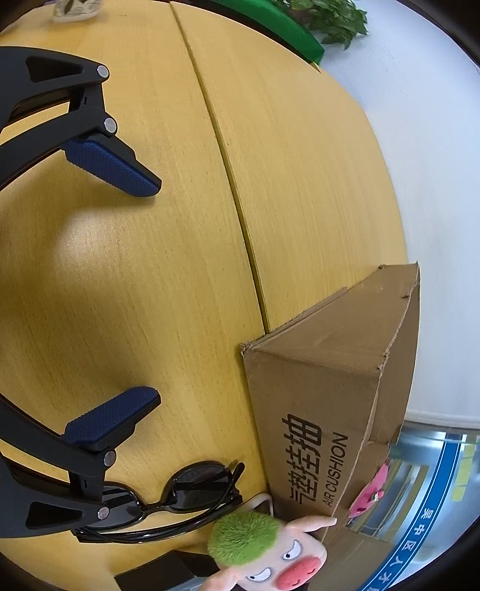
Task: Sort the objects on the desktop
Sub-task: 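Move both grippers toward the teal-and-pink plush pig beside the box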
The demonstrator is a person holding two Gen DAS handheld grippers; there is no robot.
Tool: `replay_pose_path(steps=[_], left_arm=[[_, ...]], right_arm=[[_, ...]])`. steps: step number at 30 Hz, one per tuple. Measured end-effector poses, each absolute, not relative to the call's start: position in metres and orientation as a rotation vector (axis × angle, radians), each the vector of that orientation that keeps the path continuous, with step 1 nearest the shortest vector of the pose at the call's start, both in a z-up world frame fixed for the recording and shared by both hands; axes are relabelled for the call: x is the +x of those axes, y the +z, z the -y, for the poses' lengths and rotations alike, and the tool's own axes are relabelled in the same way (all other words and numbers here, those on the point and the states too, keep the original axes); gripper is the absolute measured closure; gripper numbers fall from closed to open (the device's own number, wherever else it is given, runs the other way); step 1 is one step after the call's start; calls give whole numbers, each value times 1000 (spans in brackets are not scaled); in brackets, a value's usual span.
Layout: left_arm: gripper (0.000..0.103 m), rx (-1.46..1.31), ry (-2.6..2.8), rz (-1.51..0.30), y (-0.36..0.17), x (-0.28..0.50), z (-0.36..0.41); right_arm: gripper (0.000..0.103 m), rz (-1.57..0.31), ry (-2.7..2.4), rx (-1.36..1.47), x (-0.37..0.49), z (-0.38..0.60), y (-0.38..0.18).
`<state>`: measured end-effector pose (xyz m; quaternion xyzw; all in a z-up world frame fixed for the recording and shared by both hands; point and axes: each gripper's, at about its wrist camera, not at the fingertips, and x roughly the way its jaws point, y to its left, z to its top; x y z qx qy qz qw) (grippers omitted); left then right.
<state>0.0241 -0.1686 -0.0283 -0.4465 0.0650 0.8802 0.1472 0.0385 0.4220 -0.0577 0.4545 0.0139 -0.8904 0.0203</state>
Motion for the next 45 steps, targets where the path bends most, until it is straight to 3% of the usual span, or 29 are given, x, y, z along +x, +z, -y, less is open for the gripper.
replay_pose_path(steps=[5, 8, 12, 17, 20, 22, 30, 34, 40, 45], left_arm=[[0, -1352, 2602, -157, -22, 31, 162], [0, -1094, 2731, -203, 22, 53, 146], [0, -845, 2734, -117, 84, 56, 119], [0, -916, 2632, 17, 92, 6, 88], [0, -1136, 2588, 20, 66, -24, 72], [0, -1134, 2642, -59, 62, -19, 63], [0, -1190, 2644, -133, 61, 7, 53], [0, -1179, 2696, -45, 69, 2, 47], [0, -854, 2827, 16, 122, 59, 47], [0, -668, 2867, -131, 132, 90, 21]], right_arm=[[0, 30, -2767, 1583, 43, -420, -55], [0, 58, -2767, 1553, 52, -410, -43], [0, 19, -2812, 1364, 68, -383, -7], [0, 144, -2793, 1177, 83, -350, 30], [0, 156, -2784, 1132, 95, -332, 41], [0, 169, -2787, 1110, 104, -325, 46], [0, -38, -2835, 995, 122, -283, 65], [0, -112, -2845, 940, 126, -260, 72], [0, -152, -2913, 846, 137, -239, 81], [0, -193, -2926, 843, 131, -227, 79]])
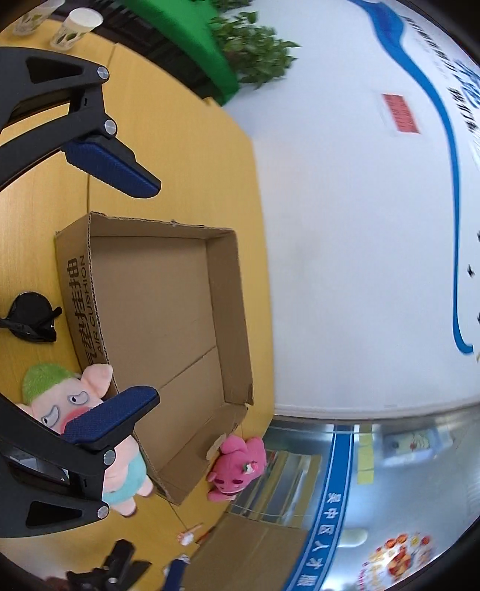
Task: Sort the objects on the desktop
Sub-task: 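Move both grippers toward the teal-and-pink plush pig beside the box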
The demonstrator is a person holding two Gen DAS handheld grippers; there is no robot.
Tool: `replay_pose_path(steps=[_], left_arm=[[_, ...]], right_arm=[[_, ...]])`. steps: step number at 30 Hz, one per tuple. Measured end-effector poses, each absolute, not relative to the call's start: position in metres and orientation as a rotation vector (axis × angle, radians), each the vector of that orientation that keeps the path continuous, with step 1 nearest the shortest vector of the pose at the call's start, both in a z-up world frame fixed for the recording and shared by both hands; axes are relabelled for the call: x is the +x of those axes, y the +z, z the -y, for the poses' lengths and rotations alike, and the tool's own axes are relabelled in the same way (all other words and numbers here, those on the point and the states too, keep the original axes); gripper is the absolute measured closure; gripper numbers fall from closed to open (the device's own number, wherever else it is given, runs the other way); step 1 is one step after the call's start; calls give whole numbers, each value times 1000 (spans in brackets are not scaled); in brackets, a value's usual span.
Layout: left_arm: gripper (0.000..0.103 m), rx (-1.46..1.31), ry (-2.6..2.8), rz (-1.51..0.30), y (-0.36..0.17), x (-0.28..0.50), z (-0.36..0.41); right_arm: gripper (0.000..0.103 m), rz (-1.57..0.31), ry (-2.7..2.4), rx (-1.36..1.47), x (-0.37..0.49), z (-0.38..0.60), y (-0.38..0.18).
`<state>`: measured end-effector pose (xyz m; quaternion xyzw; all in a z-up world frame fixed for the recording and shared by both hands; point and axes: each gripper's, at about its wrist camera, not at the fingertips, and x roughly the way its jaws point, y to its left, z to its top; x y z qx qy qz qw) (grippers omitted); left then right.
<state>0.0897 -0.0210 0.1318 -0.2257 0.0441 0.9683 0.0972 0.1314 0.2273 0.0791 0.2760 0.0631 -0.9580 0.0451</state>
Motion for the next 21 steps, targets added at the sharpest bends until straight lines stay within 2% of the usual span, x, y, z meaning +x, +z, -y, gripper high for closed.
replay_pose_path(steps=[3, 9, 13, 21], left_arm=[[0, -786, 2875, -218, 114, 69, 19], [0, -998, 2811, -118, 75, 27, 31], [0, -1070, 2783, -38, 58, 14, 40], [0, -1081, 2790, -43, 50, 3, 41]], right_arm=[[1, -135, -2932, 901, 119, -237, 75], [0, 49, -2938, 979, 108, -268, 70], [0, 45, -2927, 994, 110, -267, 65], [0, 43, -2882, 983, 114, -259, 62]])
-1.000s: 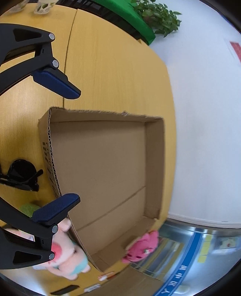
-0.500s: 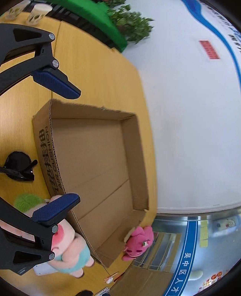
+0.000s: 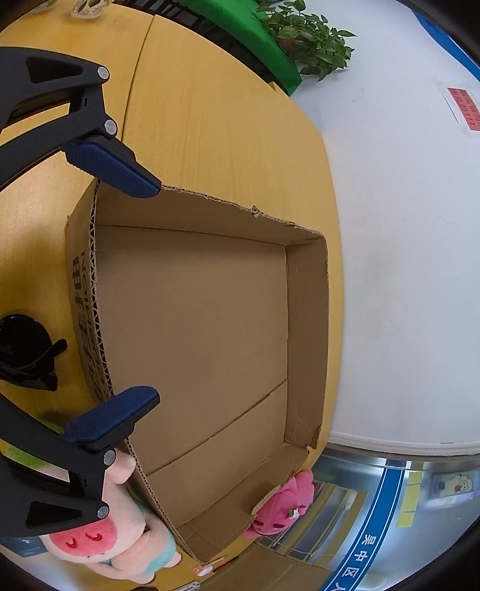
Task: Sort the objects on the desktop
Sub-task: 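Move both grippers toward the teal-and-pink plush pig beside the box, then close the right gripper on the plush pig and lift it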
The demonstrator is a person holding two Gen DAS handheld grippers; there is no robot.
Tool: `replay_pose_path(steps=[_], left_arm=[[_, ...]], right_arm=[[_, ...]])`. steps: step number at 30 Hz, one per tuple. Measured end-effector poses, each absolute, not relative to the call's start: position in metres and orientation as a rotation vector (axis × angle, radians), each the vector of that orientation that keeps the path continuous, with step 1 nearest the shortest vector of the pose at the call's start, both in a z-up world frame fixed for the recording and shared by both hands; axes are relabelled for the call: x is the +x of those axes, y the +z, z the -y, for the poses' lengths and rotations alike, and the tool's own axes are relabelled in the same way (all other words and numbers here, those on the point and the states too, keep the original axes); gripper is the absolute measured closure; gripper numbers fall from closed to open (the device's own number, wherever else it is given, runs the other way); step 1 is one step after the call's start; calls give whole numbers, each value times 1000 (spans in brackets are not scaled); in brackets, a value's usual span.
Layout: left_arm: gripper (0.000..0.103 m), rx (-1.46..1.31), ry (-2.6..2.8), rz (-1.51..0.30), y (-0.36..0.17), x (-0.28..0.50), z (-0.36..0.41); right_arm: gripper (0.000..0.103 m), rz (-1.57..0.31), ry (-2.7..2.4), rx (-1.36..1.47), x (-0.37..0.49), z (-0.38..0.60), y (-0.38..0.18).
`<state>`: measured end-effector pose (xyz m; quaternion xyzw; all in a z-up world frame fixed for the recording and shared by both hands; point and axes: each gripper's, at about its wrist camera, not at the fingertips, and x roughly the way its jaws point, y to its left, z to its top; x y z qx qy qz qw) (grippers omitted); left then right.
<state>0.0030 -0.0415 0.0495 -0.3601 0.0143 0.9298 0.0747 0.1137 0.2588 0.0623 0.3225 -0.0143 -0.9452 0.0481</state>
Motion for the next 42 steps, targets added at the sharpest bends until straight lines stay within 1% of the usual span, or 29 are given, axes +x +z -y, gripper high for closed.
replay_pose_path(steps=[4, 8, 13, 15, 19, 22, 25, 28, 32, 37, 39, 42], left_arm=[[0, -1063, 2778, -24, 58, 13, 40], [0, -962, 2747, -33, 78, 44, 33], [0, -876, 2639, 20, 92, 88, 22], [0, -859, 2629, 14, 91, 105, 17], [0, -897, 2667, -70, 82, 126, 1], [0, -898, 2632, -13, 76, 139, -5], [0, -877, 2721, -8, 75, 145, -6], [0, -908, 2642, 109, 72, 142, -3], [0, -968, 2514, 191, 67, 136, -7], [0, -1031, 2457, 184, 61, 131, -21], [0, -1061, 2438, 216, 58, 125, -22], [0, -1101, 2402, 268, 54, 119, -18]], right_arm=[[0, 54, -2876, 968, 116, -259, 63], [0, 82, -2852, 960, 120, -262, 61], [0, 135, -2775, 1009, 125, -270, 45], [0, 165, -2730, 1041, 127, -272, 35], [0, 177, -2662, 1070, 131, -270, 25], [1, 144, -2646, 1066, 134, -266, 24], [0, 158, -2625, 1082, 133, -267, 21], [0, 207, -2603, 1088, 129, -273, 19], [0, 277, -2562, 1077, 117, -280, 23], [0, 356, -2505, 1058, 94, -284, 25], [0, 415, -2440, 1070, 73, -282, 17], [0, 424, -2387, 1073, 62, -272, 7]])
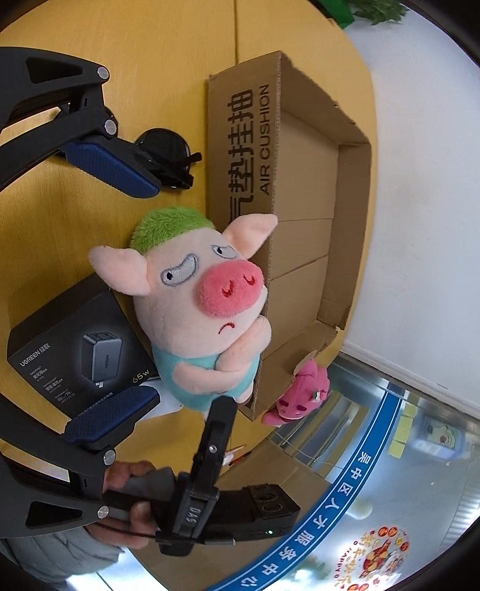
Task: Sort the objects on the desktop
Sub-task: 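Close the right gripper on the plush pig and lift it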
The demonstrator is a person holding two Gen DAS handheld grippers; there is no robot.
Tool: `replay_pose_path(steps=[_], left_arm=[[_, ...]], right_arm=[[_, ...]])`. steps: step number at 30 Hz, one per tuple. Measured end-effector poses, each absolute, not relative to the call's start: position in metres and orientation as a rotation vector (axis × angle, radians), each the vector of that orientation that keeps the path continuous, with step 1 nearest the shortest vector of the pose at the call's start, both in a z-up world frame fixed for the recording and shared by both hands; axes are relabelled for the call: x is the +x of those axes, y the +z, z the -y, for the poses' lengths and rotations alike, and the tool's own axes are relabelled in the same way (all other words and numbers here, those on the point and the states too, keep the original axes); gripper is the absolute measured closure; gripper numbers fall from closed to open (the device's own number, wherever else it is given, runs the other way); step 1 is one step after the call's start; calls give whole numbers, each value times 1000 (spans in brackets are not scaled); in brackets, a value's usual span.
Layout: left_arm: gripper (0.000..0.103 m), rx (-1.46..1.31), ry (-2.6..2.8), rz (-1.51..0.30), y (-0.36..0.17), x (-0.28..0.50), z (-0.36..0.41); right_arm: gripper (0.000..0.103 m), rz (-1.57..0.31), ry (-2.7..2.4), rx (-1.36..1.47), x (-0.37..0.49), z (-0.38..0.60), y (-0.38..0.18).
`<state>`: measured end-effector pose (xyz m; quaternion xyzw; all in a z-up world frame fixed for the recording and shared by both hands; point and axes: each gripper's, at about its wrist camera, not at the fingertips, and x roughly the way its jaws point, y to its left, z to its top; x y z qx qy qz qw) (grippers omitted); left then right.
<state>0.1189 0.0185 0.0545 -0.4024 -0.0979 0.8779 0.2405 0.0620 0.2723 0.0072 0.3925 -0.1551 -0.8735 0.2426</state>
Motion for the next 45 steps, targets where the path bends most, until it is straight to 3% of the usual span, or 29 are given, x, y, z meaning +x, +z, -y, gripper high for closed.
replay_pose_path(steps=[9, 15, 22, 29, 33, 40, 45], left_arm=[[1, -1140, 2369, 397, 47, 112, 0], [0, -1173, 2298, 501, 39, 104, 6], [1, -1238, 2257, 601, 29, 93, 10], [0, -1258, 2241, 697, 26, 77, 22], [0, -1275, 2174, 757, 19, 69, 27], [1, -1324, 2085, 805, 10, 63, 21], [17, -1307, 2078, 830, 17, 69, 23]], right_arm=[[1, 381, -2095, 957, 112, -233, 30], [2, 123, -2315, 959, 114, -240, 40], [2, -167, -2233, 943, 77, -218, 30], [2, -167, -2122, 1018, 69, -195, 7], [2, -26, -2105, 1050, 84, -207, 6], [5, -16, -2203, 1157, 71, -199, -6], [18, -58, -2273, 1125, 84, -197, -2]])
